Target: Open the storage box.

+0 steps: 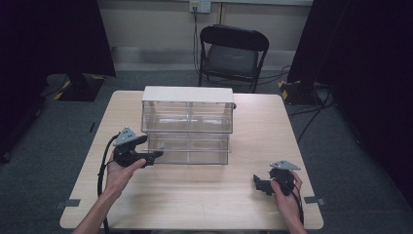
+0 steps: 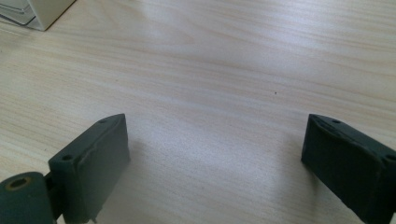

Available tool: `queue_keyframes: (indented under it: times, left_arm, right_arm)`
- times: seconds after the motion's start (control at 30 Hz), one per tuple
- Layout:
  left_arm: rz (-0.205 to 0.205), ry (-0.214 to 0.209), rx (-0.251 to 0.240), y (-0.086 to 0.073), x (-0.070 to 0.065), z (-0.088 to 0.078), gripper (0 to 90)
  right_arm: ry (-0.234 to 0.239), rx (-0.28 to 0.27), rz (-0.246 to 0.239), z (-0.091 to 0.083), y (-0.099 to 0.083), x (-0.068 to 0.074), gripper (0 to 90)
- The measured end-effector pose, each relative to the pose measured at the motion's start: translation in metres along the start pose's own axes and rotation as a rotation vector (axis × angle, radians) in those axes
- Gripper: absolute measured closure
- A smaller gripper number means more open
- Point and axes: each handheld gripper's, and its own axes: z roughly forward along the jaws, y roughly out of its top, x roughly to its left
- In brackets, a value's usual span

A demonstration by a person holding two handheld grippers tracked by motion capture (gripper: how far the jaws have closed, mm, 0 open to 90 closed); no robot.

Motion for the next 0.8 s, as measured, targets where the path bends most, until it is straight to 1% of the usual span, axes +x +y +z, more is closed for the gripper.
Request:
queue_keyframes:
  times: [0.23,0.3,0.33,0.37,0.63,0.8]
  left_arm:
    - [0.0,0.007,-0.006,0.002,0.001,0.0,15.8]
    - [0.009,0.018,-0.011,0.006,0.001,-0.001,15.9]
    - [0.007,0.022,-0.011,0.007,0.001,-0.001,15.9]
    - [0.012,0.02,-0.014,0.008,0.001,-0.001,15.9]
    - [0.004,0.019,-0.013,0.01,0.002,0.0,15.7]
    - [0.008,0.021,-0.004,0.011,0.003,0.001,15.7]
  right_arm:
    - [0.0,-0.001,0.001,0.0,0.0,0.0,6.9]
    - [0.0,-0.001,0.001,0.0,0.0,0.0,6.9]
    - [0.0,-0.001,0.0,0.0,0.0,0.0,6.9]
    - [0.0,0.0,-0.001,0.0,0.0,0.0,6.9]
    - [0.0,0.0,-0.002,0.0,0.0,0.0,6.9]
    - [0.0,-0.001,0.002,0.0,0.0,0.0,6.9]
